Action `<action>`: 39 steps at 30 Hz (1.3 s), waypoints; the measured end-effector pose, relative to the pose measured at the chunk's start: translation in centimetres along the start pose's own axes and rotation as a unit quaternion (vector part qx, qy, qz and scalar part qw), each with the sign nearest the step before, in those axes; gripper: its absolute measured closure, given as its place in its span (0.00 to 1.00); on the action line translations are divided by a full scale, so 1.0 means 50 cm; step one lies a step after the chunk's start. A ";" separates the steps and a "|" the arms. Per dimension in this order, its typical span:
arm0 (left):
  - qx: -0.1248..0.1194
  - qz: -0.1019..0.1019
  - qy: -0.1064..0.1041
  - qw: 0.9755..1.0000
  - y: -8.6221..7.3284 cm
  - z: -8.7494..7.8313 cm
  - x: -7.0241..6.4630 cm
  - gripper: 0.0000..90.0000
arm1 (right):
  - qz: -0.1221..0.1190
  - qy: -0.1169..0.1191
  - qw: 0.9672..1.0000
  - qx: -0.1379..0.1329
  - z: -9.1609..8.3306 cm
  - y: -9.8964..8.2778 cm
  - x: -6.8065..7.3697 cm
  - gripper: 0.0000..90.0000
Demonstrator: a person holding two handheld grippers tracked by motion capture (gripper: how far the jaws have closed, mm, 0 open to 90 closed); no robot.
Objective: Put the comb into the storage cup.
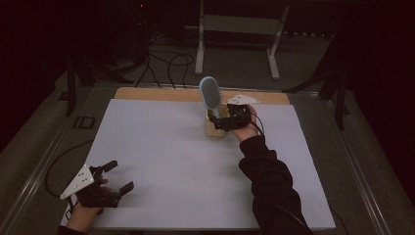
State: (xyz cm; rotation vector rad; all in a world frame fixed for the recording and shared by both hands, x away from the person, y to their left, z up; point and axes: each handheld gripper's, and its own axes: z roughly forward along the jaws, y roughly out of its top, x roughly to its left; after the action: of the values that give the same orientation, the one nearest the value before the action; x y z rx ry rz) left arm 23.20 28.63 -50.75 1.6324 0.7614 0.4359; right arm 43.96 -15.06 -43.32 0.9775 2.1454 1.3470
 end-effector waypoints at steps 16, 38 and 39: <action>0.001 0.004 0.001 1.000 0.000 -0.001 -0.001 0.00 | -0.003 0.023 1.000 -0.002 -0.059 -0.016 0.001 0.10; 0.002 0.005 0.003 1.000 0.001 -0.001 -0.002 0.00 | -0.007 0.044 0.999 -0.005 -0.153 -0.099 -0.005 0.10; 0.001 0.005 0.003 1.000 0.001 -0.001 -0.002 0.00 | -0.006 0.042 0.999 -0.003 -0.157 -0.104 -0.004 0.10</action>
State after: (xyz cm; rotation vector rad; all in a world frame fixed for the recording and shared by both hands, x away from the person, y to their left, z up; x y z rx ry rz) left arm 23.10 28.59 -50.68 1.6387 0.7581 0.4470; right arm 37.08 -21.38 -44.53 0.9184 2.2029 1.4115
